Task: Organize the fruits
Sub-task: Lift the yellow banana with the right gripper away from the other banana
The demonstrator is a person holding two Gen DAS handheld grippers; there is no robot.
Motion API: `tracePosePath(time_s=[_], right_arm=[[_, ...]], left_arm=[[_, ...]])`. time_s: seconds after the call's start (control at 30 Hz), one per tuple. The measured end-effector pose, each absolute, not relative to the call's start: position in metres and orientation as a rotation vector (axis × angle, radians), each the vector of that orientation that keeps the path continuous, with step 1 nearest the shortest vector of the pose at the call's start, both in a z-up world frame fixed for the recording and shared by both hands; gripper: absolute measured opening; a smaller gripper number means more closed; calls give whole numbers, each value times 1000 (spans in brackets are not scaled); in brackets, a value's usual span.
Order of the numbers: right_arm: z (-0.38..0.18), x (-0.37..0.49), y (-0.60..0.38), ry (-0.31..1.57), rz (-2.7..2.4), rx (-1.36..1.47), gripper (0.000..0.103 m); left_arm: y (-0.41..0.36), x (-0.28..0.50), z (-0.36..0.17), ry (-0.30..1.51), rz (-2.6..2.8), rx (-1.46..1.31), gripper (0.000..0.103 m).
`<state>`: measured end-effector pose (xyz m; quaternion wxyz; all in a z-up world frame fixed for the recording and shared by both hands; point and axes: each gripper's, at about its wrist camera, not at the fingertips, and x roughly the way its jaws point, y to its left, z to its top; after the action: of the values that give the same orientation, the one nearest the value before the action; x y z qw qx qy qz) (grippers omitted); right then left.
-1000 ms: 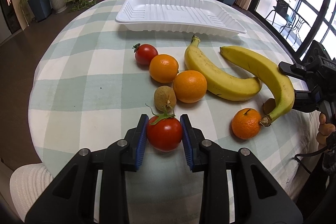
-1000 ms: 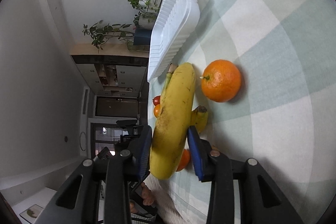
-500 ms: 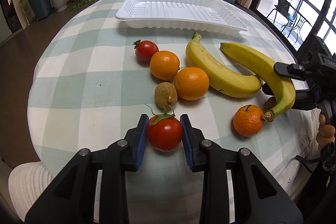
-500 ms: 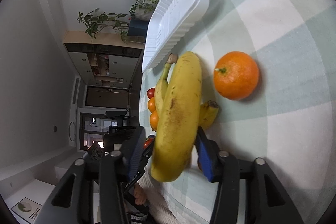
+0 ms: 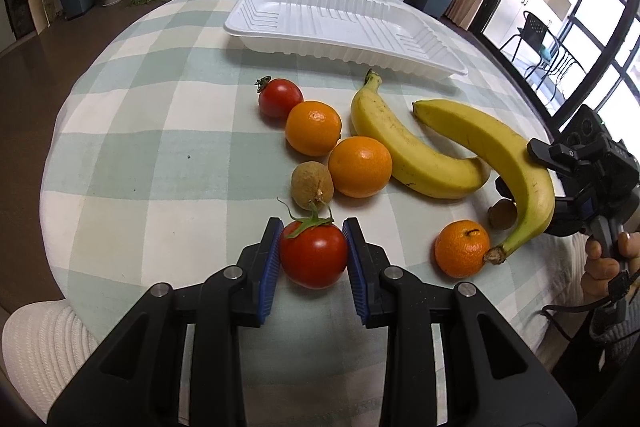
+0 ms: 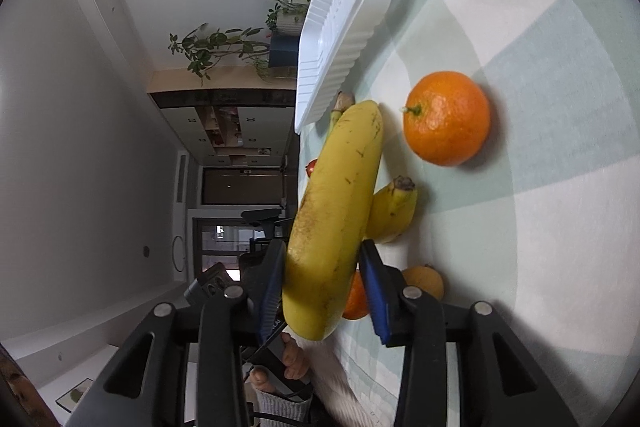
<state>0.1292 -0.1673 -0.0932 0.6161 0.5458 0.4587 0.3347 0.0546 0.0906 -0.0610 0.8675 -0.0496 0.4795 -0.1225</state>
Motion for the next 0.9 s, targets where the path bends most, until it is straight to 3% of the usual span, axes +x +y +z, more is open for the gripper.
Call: tracePosePath(time_s=[0.33, 0.63, 0.9], right_arm=[[-95, 130, -166, 1048, 822, 1275, 40], [-85, 151, -147, 1109, 811, 1166, 48], [-89, 161, -139, 1120, 826, 1212, 42]], left_arm=[[90, 52, -56, 998, -259, -99, 28], [91, 53, -58, 1002, -250, -100, 28], [93, 54, -61, 1012, -246, -108, 28]])
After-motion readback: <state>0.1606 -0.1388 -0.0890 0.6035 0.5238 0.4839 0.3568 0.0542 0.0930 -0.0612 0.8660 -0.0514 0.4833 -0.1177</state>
